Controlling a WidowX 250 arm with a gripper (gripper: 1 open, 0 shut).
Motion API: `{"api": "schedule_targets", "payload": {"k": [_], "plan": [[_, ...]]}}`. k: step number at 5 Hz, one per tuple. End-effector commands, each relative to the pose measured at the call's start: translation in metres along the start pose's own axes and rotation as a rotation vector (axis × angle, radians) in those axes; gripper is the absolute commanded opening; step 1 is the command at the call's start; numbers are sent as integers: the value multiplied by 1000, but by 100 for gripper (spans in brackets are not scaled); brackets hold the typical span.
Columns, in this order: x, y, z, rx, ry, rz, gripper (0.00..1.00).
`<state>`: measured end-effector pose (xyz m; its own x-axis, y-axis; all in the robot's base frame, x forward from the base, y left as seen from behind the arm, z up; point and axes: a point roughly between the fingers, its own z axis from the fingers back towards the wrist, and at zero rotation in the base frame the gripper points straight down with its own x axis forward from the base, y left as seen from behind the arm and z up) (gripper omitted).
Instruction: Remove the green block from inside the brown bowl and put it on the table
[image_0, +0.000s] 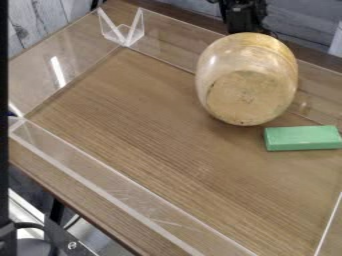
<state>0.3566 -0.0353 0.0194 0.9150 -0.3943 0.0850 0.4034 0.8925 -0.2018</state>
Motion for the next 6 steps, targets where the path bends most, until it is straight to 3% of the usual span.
{"api": "schedule_targets", "payload": {"k": [1,2,4,6], "plan": [[5,-15,-6,-29,16,-63,0],[10,-22,-7,-53,18,-97,0],[-1,-35,-8,-81,67,-169,0],[8,-41,-10,-136,76,-130,0]]}}
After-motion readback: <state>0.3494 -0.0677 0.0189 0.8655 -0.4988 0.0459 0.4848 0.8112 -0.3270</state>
